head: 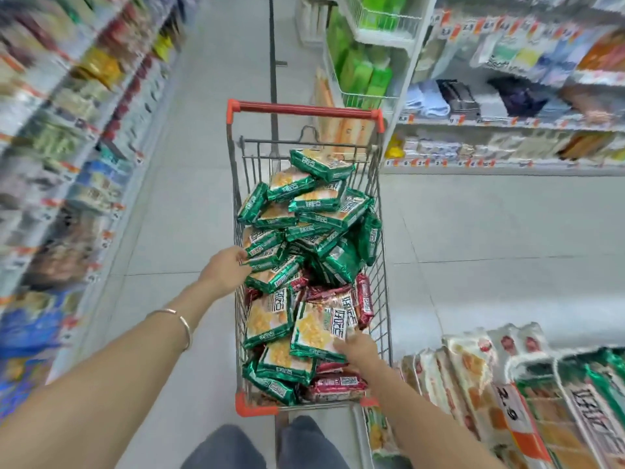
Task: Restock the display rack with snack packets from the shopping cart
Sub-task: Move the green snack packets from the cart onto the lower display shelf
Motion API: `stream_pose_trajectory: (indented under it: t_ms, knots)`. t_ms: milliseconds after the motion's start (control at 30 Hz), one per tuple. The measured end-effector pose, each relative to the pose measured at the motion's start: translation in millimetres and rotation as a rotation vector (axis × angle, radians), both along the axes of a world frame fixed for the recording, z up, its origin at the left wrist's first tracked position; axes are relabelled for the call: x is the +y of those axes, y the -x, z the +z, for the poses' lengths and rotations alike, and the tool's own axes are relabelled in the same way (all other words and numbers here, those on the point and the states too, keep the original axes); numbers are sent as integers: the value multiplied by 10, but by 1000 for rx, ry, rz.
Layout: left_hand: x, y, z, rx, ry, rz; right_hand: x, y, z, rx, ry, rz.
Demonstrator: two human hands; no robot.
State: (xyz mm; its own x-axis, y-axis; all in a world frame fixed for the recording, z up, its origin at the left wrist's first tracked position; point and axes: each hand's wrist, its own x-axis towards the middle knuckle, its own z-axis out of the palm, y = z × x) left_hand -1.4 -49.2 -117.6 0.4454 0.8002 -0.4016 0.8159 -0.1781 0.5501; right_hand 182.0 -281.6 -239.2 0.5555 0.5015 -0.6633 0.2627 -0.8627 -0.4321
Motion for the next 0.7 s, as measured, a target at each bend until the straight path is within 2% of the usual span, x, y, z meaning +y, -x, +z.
stream_pose_trajectory:
  t_ms: [67,133,267,400,500,567,633,700]
  knots:
    - [18,-125,-59,-12,68,-6,16,-36,57,-26,-62,-53]
    - [20,-270,-80,-34,138,-22,116,-136,239,-86,-226,-79]
    - [38,-572,-14,-56,404,-68,474,-539,767,-185,-414,111]
    - [60,-764,80,-153,767,-93,931,-853,1407,13,-506,285]
    - [178,-717,122,-278,735,30,1348,-1036,1710,102,-605,246]
    - [286,-611,165,-378,710,148,1764,-1186,1831,-42,-716,94]
    - [389,-474,206,-484,715,289,2231,-1309,1905,-244,-739,9]
    - [466,-336,234,-572,721,424,2652,-1345,1898,-402,-601,121]
